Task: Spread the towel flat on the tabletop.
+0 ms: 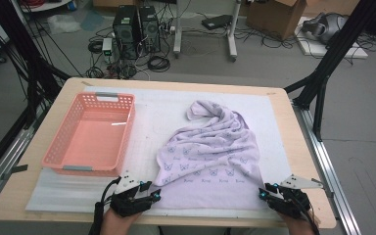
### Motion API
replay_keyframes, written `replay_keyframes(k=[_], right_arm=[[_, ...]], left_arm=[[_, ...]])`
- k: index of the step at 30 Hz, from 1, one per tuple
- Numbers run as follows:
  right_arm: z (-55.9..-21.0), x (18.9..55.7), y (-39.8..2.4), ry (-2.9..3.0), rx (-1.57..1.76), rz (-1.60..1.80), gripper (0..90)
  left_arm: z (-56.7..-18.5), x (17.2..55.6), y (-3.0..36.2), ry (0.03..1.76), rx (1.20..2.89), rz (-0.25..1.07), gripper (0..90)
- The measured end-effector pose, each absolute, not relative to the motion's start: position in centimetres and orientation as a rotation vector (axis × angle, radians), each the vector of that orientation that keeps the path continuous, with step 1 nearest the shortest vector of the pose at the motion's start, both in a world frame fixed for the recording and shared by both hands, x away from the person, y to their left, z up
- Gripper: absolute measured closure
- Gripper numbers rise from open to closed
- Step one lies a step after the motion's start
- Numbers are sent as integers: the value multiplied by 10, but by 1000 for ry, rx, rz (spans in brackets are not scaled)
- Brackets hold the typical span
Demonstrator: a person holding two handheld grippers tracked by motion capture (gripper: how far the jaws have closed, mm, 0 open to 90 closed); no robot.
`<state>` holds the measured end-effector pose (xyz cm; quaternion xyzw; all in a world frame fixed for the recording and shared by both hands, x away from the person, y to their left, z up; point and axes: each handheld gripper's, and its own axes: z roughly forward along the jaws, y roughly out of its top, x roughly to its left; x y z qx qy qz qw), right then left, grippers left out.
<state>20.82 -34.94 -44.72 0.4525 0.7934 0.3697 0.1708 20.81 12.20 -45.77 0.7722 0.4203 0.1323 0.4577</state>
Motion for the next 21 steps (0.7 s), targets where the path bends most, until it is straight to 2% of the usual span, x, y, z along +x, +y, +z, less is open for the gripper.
replay_keyframes(k=[1,2,3,12,17,20,21], right_arm=[[-447,206,-351,2265,1281,1063,824],[-447,204,-353,2277,1274,1072,852],[-446,201,-353,2283,1269,1062,865],[-434,165,-370,2363,1248,1120,880],[-427,157,-370,2385,1247,1204,880],[-421,156,-373,2371,1263,1259,878],[-421,157,-374,2368,1255,1252,868]], left_arm=[[-457,208,123,1036,1913,328,778],[-456,208,125,1056,1901,294,853],[-455,207,127,1073,1891,276,866],[-450,167,149,1051,1866,194,871],[-442,162,155,1022,1785,127,870],[-438,160,160,1000,1768,146,866],[-439,161,160,1008,1775,193,853]])
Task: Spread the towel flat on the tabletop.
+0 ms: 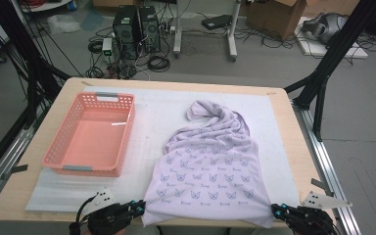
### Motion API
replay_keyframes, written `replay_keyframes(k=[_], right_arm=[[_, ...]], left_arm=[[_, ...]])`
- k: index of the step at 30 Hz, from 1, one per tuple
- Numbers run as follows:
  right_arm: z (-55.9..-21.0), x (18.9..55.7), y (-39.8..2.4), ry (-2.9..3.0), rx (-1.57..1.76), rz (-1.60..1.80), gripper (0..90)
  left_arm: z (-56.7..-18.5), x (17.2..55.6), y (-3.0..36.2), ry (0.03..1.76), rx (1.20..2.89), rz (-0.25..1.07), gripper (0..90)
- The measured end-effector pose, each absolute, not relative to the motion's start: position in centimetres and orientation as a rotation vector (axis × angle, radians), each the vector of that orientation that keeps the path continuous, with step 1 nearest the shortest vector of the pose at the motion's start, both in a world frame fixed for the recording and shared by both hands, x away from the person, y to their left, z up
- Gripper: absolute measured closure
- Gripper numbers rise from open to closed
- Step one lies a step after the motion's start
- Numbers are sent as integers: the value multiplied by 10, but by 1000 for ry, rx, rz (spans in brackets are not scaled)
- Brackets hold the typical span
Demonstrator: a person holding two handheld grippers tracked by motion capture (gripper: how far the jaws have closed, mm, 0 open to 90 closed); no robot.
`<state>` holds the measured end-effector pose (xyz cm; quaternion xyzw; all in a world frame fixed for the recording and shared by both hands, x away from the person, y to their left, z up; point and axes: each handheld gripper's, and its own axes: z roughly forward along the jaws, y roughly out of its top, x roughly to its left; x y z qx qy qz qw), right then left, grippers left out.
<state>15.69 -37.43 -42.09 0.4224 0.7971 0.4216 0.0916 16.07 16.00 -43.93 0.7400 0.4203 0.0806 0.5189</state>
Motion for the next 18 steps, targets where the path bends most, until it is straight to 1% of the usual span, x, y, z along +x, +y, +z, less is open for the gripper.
replay_keyframes(k=[1,2,3,4,7,9,11,14,15,16,17,18], right_arm=[[-422,158,-374,2356,1262,1234,849],[-423,159,-373,2352,1271,1202,769],[-425,161,-373,2342,1283,1192,705],[-426,163,-373,2325,1292,1197,682],[-423,168,-368,2270,1270,1187,598],[-424,174,-363,2250,1271,1160,584],[-428,185,-356,2233,1271,1085,544],[-432,200,-349,2213,1280,1053,546],[-432,203,-347,2209,1278,1042,568],[-433,210,-346,2209,1281,1021,592],[-434,213,-345,2207,1293,1007,602],[-437,220,-344,2217,1304,992,630]], left_arm=[[-440,162,159,1023,1780,230,796],[-442,166,159,1050,1779,239,623],[-443,169,159,1066,1769,236,514],[-444,172,158,1055,1761,250,487],[-446,182,149,1060,1774,247,463],[-449,191,140,1067,1796,243,461],[-451,201,129,1068,1823,244,456],[-454,212,116,1085,1866,247,469],[-455,215,111,1073,1887,266,491],[-455,215,109,1076,1897,299,546],[-454,215,107,1089,1918,330,695],[-453,216,108,1097,1915,328,849]])
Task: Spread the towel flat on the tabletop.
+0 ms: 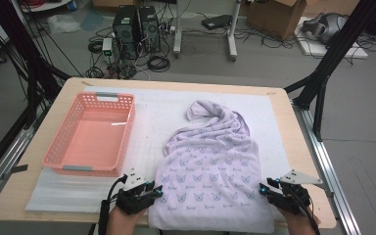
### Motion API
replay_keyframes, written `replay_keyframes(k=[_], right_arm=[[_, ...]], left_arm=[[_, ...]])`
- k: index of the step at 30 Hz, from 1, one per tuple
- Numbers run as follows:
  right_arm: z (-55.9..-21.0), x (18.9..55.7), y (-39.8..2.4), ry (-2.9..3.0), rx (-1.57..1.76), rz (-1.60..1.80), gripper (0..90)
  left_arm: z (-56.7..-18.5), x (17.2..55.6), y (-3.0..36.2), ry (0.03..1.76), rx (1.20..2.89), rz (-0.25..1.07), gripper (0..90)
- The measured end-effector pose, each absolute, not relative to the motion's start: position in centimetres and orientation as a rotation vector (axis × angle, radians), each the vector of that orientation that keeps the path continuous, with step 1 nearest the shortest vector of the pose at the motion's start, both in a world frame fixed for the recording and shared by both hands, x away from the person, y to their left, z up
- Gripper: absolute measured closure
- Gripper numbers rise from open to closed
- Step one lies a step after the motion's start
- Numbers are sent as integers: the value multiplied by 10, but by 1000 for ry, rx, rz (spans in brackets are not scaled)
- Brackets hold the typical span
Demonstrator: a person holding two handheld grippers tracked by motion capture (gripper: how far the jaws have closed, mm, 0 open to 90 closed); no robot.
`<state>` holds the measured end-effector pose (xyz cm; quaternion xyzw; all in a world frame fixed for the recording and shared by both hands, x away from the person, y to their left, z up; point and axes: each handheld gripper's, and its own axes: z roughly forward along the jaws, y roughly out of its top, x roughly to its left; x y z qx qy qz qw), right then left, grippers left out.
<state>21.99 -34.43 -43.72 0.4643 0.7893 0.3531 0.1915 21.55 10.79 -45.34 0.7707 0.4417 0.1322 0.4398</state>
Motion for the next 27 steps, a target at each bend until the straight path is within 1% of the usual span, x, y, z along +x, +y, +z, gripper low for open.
replay_keyframes(k=[1,3,4,5,8,12,14,15,17,18,19,21,22,23,27], right_arm=[[-440,224,-344,2231,1311,988,656],[-444,226,-342,2247,1308,994,756],[-445,225,-343,2257,1315,1022,846],[-445,223,-343,2269,1319,1044,866],[-444,215,-343,2303,1280,1057,879],[-442,194,-343,2358,1241,1073,881],[-440,181,-344,2377,1220,1071,881],[-440,178,-345,2382,1214,1062,880],[-440,173,-348,2382,1202,1038,852],[-440,172,-350,2374,1189,1055,781],[-439,172,-351,2358,1198,1064,739],[-438,174,-351,2325,1202,1078,704],[-437,177,-351,2302,1206,1086,693],[-436,180,-350,2283,1216,1089,674],[-436,198,-345,2234,1240,1078,664]], left_arm=[[-454,215,109,1098,1918,336,873],[-454,210,114,1094,1915,349,878],[-454,208,117,1098,1909,342,878],[-454,204,122,1102,1902,328,879],[-454,194,134,1108,1902,316,879],[-453,175,151,1098,1905,285,879],[-454,170,152,1087,1908,262,873],[-455,168,151,1084,1902,251,857],[-455,171,147,1078,1873,259,680],[-454,173,146,1079,1856,255,595],[-454,176,145,1077,1836,260,564],[-452,183,142,1076,1808,279,507],[-451,188,141,1076,1802,287,495],[-451,193,140,1084,1801,299,495],[-450,215,135,1092,1811,315,497]])
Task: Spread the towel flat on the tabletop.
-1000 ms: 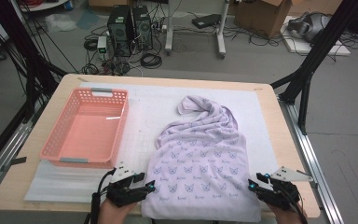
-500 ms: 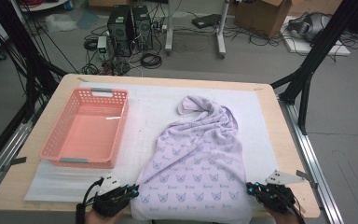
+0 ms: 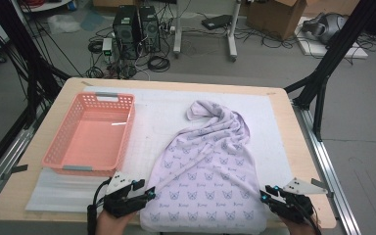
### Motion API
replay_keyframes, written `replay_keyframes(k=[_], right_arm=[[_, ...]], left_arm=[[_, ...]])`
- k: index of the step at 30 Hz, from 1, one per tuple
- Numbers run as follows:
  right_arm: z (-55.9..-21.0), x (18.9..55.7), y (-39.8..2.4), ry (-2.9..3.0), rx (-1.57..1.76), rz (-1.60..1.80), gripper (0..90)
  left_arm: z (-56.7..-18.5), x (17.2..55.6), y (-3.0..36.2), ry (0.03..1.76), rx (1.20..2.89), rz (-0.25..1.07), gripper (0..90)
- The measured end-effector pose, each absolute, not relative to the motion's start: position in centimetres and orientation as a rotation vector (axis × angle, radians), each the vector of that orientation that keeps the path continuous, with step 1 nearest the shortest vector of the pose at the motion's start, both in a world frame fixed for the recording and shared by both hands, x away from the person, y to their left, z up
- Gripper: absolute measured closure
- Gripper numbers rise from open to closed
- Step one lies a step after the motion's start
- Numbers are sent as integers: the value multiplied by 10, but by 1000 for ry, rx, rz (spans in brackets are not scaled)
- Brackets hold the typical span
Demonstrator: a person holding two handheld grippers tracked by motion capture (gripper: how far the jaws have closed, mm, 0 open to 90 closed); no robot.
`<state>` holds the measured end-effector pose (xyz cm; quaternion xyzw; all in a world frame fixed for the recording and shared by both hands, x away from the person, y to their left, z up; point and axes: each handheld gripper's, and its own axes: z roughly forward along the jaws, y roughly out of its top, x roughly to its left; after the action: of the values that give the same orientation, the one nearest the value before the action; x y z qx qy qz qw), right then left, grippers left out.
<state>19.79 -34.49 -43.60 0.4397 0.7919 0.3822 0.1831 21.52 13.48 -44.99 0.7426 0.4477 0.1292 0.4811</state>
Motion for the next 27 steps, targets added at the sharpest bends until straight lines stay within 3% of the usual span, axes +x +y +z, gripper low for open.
replay_keyframes(k=[10,12,14,15,17,18,19,27], right_arm=[[-448,237,-334,2224,1283,1045,648],[-449,240,-335,2233,1284,1062,690],[-449,241,-335,2245,1271,1069,806],[-449,241,-335,2263,1257,1086,866],[-449,240,-334,2267,1250,1088,873],[-449,240,-335,2274,1251,1090,874],[-448,240,-337,2277,1252,1093,876],[-445,214,-357,2290,1283,1068,878]], left_arm=[[-451,252,122,1142,1842,340,489],[-452,260,119,1143,1871,315,488],[-452,265,114,1134,1891,308,489],[-452,266,113,1132,1908,326,512],[-451,264,112,1086,1971,410,687],[-451,266,117,1089,1963,356,808],[-451,265,120,1103,1948,330,874],[-452,230,137,1066,1946,321,878]])
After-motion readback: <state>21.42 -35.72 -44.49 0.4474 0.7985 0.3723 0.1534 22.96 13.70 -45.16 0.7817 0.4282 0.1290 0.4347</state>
